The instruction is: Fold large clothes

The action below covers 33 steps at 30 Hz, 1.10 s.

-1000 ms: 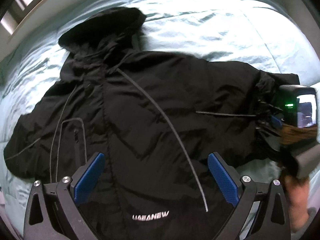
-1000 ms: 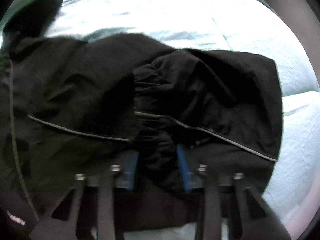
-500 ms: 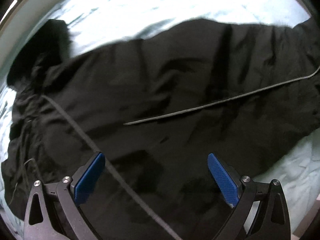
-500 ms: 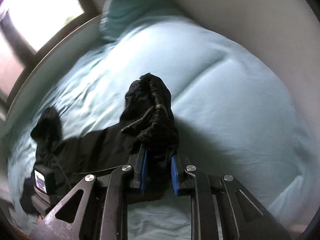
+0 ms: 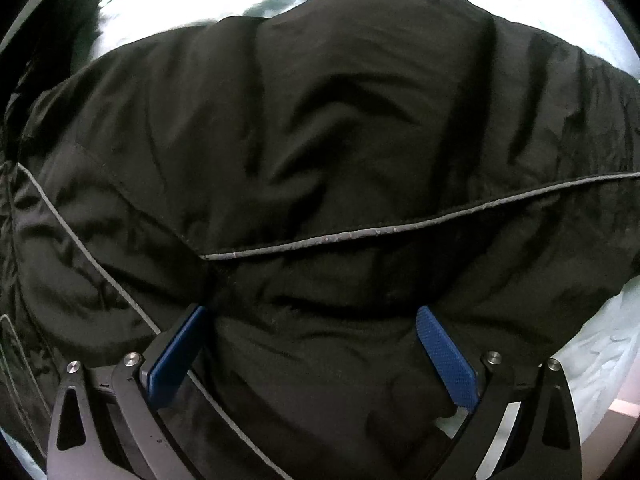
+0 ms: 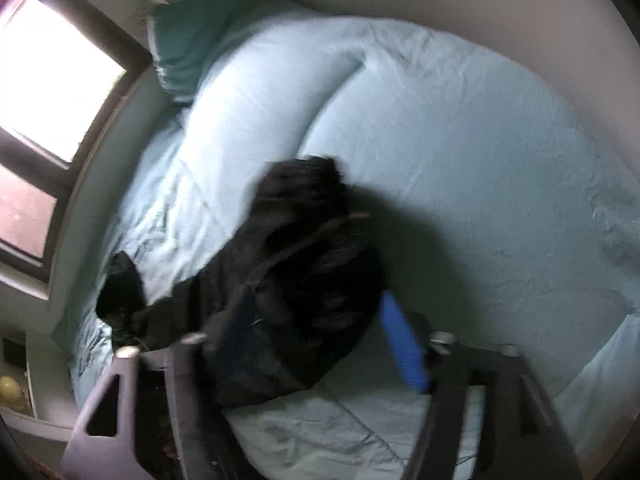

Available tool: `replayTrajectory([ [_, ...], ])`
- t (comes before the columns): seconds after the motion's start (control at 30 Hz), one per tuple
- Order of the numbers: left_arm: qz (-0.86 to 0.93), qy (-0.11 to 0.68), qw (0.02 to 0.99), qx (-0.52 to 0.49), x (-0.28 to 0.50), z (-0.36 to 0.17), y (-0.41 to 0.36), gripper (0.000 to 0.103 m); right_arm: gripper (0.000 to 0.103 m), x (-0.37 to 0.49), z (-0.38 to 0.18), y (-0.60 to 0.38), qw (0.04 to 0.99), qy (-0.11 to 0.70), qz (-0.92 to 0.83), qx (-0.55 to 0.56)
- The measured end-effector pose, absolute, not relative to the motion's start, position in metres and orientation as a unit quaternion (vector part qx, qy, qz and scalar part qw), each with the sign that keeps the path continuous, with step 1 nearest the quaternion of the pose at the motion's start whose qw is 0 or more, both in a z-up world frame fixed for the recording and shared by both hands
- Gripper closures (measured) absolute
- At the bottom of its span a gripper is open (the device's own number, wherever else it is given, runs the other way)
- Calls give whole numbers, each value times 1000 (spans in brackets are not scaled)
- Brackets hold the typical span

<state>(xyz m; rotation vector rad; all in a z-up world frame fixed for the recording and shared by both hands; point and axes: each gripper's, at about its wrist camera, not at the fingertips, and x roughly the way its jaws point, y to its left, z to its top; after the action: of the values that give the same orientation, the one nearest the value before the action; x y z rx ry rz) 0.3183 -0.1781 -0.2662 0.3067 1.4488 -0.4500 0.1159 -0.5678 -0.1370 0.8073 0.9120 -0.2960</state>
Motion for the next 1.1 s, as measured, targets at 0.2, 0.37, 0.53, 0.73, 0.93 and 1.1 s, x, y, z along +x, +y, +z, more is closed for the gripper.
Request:
replayTrajectory([
  [0.2, -207, 655, 721, 94, 321, -244, -164, 0, 25, 134, -171, -569, 783, 458, -164, 387],
  [0.37, -205, 657, 721, 83, 329, -240, -146, 1, 84, 138, -175, -571, 776, 448, -126, 425],
  [0.53, -231, 641, 729, 70, 336, -226, -146, 4, 87, 131, -128, -566, 816, 412, -161, 373],
  [0.73, -239, 633, 731, 93, 340, -224, -137, 5, 87, 156, -172, -555, 774, 491, -199, 347],
  [0.93, -231, 600, 765, 32, 338, -173, -57, 6, 87, 196, -112, -459, 831, 483, -96, 257],
  [1.1, -207, 582, 785, -47, 328, -146, 38, 6, 87, 242, -98, -338, 841, 504, 21, 195],
])
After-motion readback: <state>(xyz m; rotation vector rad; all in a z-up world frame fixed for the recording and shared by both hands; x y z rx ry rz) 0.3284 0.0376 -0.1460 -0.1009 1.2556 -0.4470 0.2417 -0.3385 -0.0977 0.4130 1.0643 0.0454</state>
